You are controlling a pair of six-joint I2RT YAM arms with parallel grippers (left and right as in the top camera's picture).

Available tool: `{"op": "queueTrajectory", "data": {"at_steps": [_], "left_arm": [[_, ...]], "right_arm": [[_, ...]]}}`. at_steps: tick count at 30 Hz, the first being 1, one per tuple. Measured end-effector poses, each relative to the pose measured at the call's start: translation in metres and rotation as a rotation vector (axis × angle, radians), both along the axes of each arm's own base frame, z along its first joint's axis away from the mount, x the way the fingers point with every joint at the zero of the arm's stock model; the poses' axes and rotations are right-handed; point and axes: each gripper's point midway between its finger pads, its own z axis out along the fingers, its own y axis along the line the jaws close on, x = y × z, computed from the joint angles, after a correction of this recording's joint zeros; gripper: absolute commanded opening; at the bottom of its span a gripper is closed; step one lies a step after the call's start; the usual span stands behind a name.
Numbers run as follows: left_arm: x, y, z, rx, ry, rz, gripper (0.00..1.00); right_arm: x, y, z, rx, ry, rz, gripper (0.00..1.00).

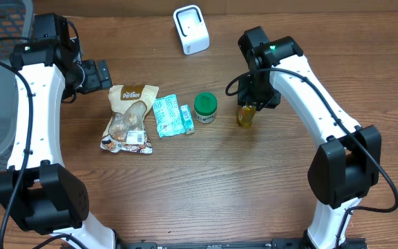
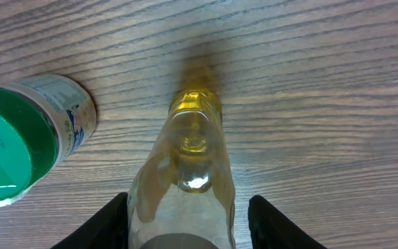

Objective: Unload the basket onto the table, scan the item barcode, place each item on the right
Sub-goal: 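Lower the right gripper over the yellow bottle and grasp it, then lift the yellow bottle and tilt it sideways with the right gripper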

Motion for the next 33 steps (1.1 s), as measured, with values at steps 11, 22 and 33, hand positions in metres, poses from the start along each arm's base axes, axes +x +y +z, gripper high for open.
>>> {"op": "queueTrajectory", "data": {"at_steps": [11, 22, 33], "left_arm": [[0.0, 0.0, 0.0, 0.0, 0.0, 0.0, 1.0], [0.0, 0.0001, 0.0, 0.0, 0.0, 0.0, 1.0], [-0.0001, 0.0, 0.0, 0.0, 0.0, 0.0, 1.0]], "right_arm": [[-0.0008, -0.0003, -0.0001, -0.001, 0.003, 0.0, 0.58], [-0.0026, -0.0008, -0.0002, -0.003, 0.011, 0.0, 0.61], [-0.0017, -0.0004, -0.0086, -0.001, 0.008, 0.0, 0.59]]}}
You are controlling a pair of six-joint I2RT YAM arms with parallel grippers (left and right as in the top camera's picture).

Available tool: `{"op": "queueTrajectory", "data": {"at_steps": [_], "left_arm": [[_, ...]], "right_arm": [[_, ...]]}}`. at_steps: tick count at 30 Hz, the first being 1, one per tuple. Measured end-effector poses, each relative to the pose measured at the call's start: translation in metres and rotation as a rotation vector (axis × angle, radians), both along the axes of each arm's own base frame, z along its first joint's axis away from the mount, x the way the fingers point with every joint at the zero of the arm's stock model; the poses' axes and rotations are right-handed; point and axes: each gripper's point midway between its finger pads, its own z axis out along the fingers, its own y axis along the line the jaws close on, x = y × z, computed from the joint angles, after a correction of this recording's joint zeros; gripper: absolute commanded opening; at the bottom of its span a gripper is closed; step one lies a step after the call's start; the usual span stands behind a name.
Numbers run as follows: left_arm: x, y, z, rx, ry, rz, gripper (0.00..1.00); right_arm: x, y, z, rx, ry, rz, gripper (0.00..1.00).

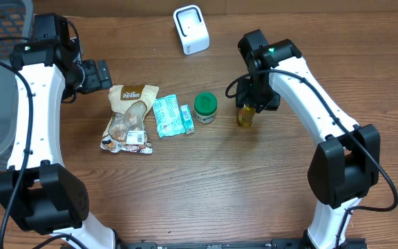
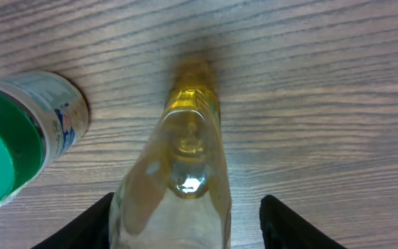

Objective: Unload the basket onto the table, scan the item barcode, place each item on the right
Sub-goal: 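Lift the yellow bottle and tilt it sideways with the right gripper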

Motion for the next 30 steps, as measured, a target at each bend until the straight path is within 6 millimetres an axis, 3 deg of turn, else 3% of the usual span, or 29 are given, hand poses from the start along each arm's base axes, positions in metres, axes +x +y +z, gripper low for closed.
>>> {"op": "queueTrajectory", "data": {"at_steps": [9, 20, 24, 30], "left_arm": [[0.0, 0.0, 0.0, 0.0, 0.0, 0.0, 0.99], [0.0, 0.0, 0.0, 0.0, 0.0, 0.0, 1.0], [0.0, 0.0, 0.0, 0.0, 0.0, 0.0, 1.0], [0.0, 0.0, 0.0, 0.0, 0.0, 0.0, 1.0]], "right_arm": [[-0.001, 0.0, 0.0, 0.003, 0.007, 0.003, 0.39], [-0.009, -0.008, 0.004, 0.02, 0.041, -0.017, 0.32], [-0.007, -0.014, 0.035, 0.146, -0.007, -0.012, 0.26], [-0.02, -0.025, 0.109, 0.494, -0.108, 0.056, 0.24]]}}
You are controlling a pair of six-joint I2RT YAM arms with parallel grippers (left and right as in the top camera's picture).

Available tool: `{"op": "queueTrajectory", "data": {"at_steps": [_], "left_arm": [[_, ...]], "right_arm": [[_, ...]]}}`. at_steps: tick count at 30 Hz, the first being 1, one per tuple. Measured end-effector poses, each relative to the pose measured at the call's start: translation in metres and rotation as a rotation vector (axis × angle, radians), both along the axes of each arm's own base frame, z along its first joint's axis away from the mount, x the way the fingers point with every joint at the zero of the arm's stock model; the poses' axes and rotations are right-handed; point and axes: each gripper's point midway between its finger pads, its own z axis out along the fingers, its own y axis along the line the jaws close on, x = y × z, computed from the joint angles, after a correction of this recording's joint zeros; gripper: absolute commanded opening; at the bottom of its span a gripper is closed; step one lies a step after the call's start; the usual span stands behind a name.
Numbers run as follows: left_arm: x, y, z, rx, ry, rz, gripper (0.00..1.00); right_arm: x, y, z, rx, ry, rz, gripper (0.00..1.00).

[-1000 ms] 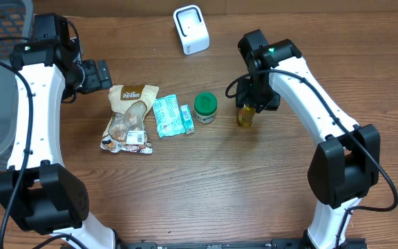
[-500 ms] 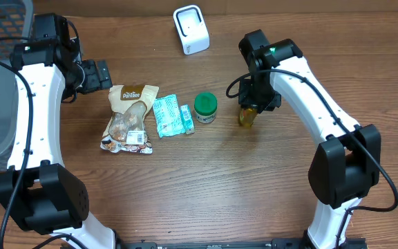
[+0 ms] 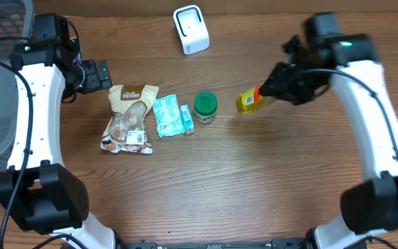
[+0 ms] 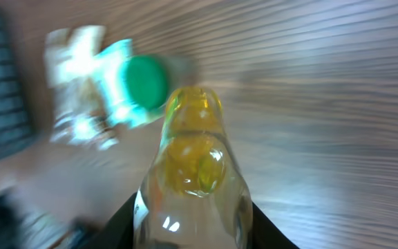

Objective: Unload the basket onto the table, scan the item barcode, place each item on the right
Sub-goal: 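Lift the yellow bottle and tilt it sideways with the right gripper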

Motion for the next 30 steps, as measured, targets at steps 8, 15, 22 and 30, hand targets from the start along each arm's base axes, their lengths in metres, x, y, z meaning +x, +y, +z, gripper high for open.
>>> {"op": "queueTrajectory", "data": {"at_steps": [8, 15, 22, 30], "left_arm": [[0.0, 0.0, 0.0, 0.0, 0.0, 0.0, 0.99], [0.0, 0.0, 0.0, 0.0, 0.0, 0.0, 1.0], [0.0, 0.0, 0.0, 0.0, 0.0, 0.0, 1.0], [0.0, 0.0, 0.0, 0.0, 0.0, 0.0, 0.99]], "right_arm": [[-0.048, 0.049, 0.059, 0.441, -0.045, 0.296, 0.22], [-0.069, 0.067, 0.083, 0.602, -0.072, 0.398, 0.17], [-0.07, 0.069, 0.089, 0.637, -0.115, 0.432, 0.09], [-0.077, 0.069, 0.098, 0.636, -0.155, 0.449, 0.09]]}}
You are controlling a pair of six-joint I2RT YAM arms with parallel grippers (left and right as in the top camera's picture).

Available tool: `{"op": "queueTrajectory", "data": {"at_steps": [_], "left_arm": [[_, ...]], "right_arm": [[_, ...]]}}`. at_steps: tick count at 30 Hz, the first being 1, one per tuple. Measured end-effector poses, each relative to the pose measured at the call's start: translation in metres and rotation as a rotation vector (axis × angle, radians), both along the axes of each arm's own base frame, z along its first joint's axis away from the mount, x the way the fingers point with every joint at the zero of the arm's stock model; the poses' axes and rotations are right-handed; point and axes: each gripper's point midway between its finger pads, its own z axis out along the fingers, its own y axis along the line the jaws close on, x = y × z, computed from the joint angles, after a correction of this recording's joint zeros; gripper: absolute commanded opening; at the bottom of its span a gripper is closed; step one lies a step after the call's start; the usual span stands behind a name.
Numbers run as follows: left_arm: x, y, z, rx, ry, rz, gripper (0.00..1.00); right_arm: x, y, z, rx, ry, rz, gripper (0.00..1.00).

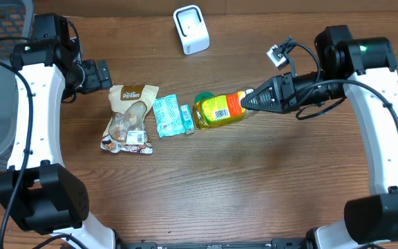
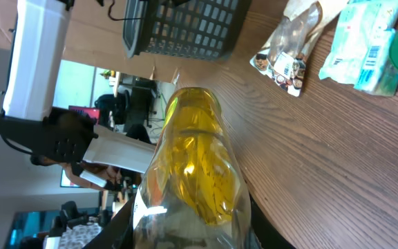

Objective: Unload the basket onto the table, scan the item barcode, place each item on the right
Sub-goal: 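Lift the yellow bottle and tilt it sideways with the right gripper, then raise the yellow bottle and hold it in front of the scanner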

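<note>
My right gripper (image 1: 256,101) is shut on the neck end of a clear bottle of yellow liquid (image 1: 220,109). The bottle lies level above the table, base pointing left, its yellow label with a barcode turned upward. In the right wrist view the bottle (image 2: 195,166) fills the space between the gripper (image 2: 191,232) fingers. The white scanner (image 1: 191,29) stands at the table's back edge, apart from the bottle. My left gripper (image 1: 105,75) hovers at the far left, open, holding nothing.
A snack bag (image 1: 128,117) and two teal packets (image 1: 166,115) lie left of the bottle. A green-lidded jar sits under the bottle's base, mostly hidden from overhead. A grey basket stands at the left edge.
The bottle, held out to the right of the jar a second ago, now lies flat over the jar with its label up. The right arm has reached further left.
At first my right gripper stood open round the upright bottle on the table beside the green jar, and it was still so a second later. Then it held the bottle lifted and tilted to the right. Now the bottle is level, label upward, over the jar.
</note>
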Motion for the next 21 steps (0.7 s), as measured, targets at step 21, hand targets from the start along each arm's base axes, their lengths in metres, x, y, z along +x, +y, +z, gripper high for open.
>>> {"op": "queueTrajectory", "data": {"at_steps": [21], "left_arm": [[0.0, 0.0, 0.0, 0.0, 0.001, 0.0, 1.0]], "right_arm": [[0.106, -0.014, -0.008, -0.349, -0.398, -0.319, 0.04]]}}
